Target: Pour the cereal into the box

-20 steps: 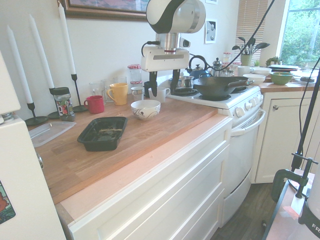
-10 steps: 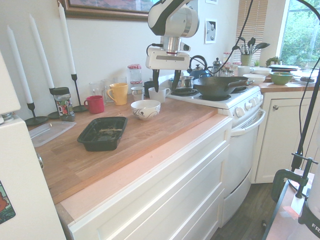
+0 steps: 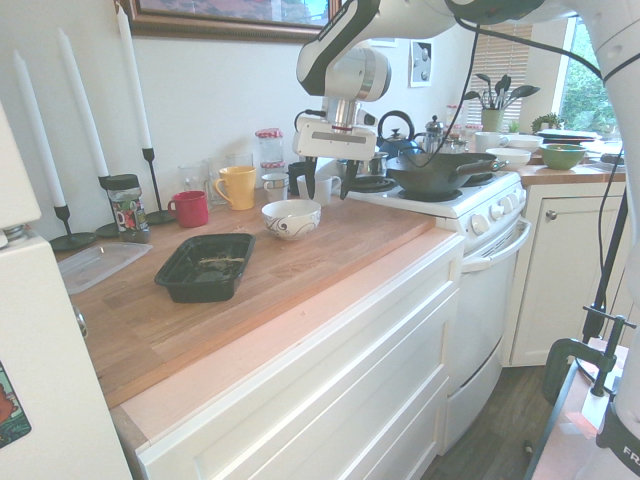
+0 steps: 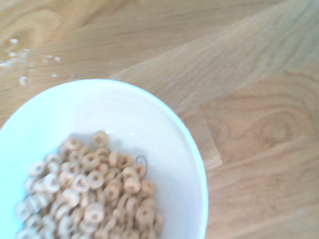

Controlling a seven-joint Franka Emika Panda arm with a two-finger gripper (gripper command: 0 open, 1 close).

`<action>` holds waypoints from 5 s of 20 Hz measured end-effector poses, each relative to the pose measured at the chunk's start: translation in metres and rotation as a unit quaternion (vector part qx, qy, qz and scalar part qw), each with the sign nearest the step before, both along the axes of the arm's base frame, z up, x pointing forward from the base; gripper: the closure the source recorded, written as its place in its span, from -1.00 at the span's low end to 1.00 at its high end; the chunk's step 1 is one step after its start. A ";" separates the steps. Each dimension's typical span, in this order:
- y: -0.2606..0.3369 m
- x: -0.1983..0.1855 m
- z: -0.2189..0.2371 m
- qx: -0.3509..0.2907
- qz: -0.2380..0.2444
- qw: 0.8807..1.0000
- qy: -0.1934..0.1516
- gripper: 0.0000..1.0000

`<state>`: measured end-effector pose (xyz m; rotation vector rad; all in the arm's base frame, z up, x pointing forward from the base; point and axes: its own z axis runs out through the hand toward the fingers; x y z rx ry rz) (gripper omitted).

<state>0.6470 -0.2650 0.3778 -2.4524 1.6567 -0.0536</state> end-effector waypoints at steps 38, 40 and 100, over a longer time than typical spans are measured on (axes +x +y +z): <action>0.022 0.036 -0.039 0.013 0.022 1.000 0.007 1.00; 0.023 0.037 -0.040 0.013 0.023 1.000 0.007 1.00; 0.326 0.005 0.047 -0.409 0.131 0.903 -0.005 1.00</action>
